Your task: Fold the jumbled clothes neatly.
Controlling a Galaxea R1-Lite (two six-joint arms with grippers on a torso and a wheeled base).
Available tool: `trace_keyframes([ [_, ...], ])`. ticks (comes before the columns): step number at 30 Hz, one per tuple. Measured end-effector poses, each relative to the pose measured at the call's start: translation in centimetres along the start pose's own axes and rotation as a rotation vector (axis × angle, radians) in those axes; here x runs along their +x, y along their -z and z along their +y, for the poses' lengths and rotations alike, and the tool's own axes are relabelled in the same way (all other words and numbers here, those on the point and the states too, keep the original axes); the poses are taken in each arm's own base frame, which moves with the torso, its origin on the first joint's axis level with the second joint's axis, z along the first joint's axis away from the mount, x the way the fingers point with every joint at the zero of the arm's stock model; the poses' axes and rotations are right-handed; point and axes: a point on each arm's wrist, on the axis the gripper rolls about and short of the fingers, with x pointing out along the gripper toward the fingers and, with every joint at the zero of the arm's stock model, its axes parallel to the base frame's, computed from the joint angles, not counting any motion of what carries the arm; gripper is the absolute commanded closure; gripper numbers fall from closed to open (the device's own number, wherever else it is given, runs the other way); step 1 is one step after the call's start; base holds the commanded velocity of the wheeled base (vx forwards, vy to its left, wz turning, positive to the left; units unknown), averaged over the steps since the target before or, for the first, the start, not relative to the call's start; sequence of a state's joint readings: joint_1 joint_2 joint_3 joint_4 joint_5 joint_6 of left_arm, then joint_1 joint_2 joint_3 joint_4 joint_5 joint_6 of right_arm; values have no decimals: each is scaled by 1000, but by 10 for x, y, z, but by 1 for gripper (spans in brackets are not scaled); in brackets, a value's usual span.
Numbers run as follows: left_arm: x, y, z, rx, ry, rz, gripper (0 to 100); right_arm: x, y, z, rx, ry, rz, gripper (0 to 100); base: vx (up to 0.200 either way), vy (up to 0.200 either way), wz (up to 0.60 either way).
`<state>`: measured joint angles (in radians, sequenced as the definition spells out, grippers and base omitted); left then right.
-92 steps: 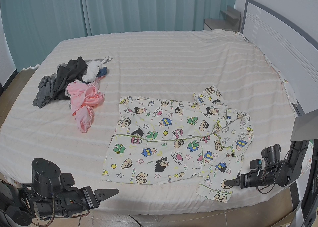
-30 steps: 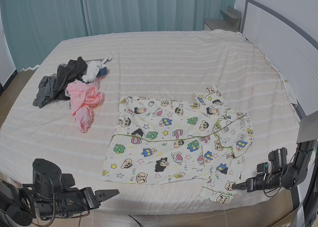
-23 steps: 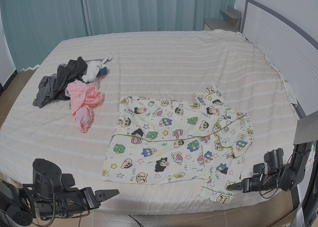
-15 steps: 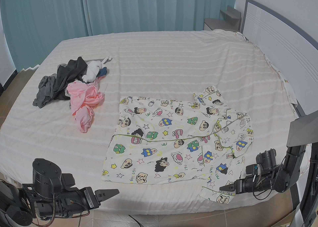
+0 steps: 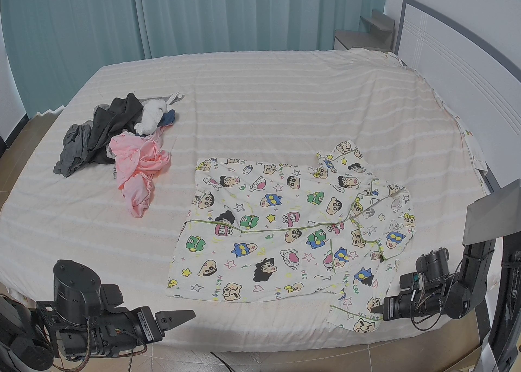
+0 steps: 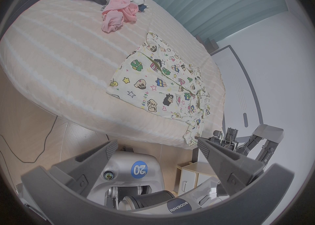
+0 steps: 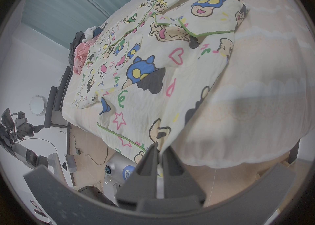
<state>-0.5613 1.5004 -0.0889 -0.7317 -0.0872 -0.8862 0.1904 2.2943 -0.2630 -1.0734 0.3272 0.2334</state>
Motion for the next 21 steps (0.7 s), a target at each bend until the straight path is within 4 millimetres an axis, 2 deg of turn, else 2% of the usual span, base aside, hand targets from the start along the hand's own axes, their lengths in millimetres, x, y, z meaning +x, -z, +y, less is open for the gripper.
trace_keyframes([
  [21,6,2,3,1,-30,25,0,-14,10,-21,-10,120,15,100,0,0,0],
])
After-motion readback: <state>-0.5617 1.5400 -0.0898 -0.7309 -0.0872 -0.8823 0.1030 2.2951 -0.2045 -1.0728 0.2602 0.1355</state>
